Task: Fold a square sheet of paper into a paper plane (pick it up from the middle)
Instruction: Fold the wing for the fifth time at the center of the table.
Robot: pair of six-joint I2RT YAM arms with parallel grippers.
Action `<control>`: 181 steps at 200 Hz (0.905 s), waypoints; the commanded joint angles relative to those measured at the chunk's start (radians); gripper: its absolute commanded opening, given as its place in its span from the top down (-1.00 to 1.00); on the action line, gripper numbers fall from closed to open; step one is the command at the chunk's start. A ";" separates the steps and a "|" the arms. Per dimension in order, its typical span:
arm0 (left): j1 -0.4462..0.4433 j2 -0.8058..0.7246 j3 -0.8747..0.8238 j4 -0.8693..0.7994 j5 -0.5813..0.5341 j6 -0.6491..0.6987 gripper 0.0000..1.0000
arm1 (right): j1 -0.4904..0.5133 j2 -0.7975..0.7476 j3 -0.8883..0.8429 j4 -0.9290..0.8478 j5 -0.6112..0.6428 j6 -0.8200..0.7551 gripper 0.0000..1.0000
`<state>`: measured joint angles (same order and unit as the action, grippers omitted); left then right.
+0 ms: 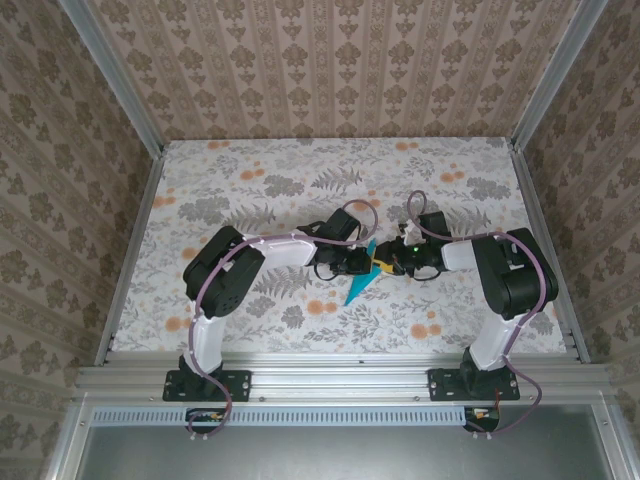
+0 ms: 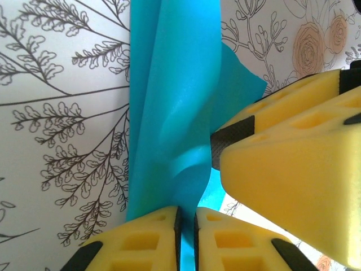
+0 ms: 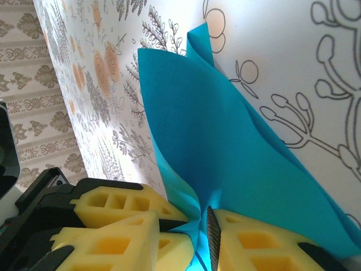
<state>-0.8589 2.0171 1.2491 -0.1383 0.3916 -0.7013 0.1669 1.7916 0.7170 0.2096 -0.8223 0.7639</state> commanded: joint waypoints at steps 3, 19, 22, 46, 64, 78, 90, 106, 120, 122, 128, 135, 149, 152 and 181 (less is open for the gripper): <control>-0.005 0.006 0.012 -0.010 0.018 0.029 0.75 | -0.001 0.015 0.031 -0.038 -0.017 -0.009 0.37; -0.005 0.006 0.013 -0.006 0.023 0.030 0.79 | 0.002 0.018 0.036 -0.043 -0.019 -0.009 0.36; -0.005 0.006 0.012 -0.006 0.024 0.031 0.79 | 0.003 0.019 0.038 -0.044 -0.020 -0.010 0.36; -0.003 0.002 0.014 -0.004 0.028 0.037 0.79 | 0.015 0.028 0.049 -0.057 -0.017 -0.012 0.37; -0.003 -0.003 0.014 -0.004 0.032 0.043 0.79 | 0.022 0.031 0.061 -0.100 0.006 -0.038 0.39; -0.003 -0.007 0.010 -0.005 0.033 0.050 0.79 | 0.024 0.031 0.067 -0.121 0.016 -0.052 0.39; -0.002 -0.011 0.009 -0.006 0.036 0.054 0.79 | 0.025 0.033 0.068 -0.132 0.024 -0.061 0.41; -0.002 -0.016 0.007 0.000 0.042 0.061 0.78 | 0.031 0.035 0.071 -0.145 0.032 -0.072 0.46; -0.002 -0.021 0.007 0.003 0.046 0.069 0.77 | 0.034 0.036 0.071 -0.153 0.036 -0.077 0.50; -0.002 -0.022 0.007 0.003 0.048 0.069 0.77 | 0.033 0.037 0.072 -0.154 0.037 -0.079 0.51; -0.001 -0.024 0.008 0.003 0.051 0.074 0.77 | 0.034 0.038 0.071 -0.157 0.038 -0.081 0.53; -0.001 -0.027 0.007 0.003 0.057 0.079 0.76 | 0.033 0.037 0.072 -0.160 0.040 -0.083 0.57; -0.003 -0.031 0.008 -0.001 0.064 0.088 0.73 | 0.033 0.035 0.070 -0.168 0.046 -0.091 0.65; -0.003 -0.032 0.007 -0.005 0.064 0.090 0.72 | 0.034 0.034 0.070 -0.169 0.047 -0.093 0.66; -0.002 -0.044 0.007 -0.027 0.057 0.101 0.52 | 0.034 0.030 0.063 -0.168 0.046 -0.098 0.73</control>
<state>-0.8589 2.0167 1.2491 -0.1402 0.4335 -0.6346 0.1944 1.8095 0.7715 0.0738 -0.7895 0.6899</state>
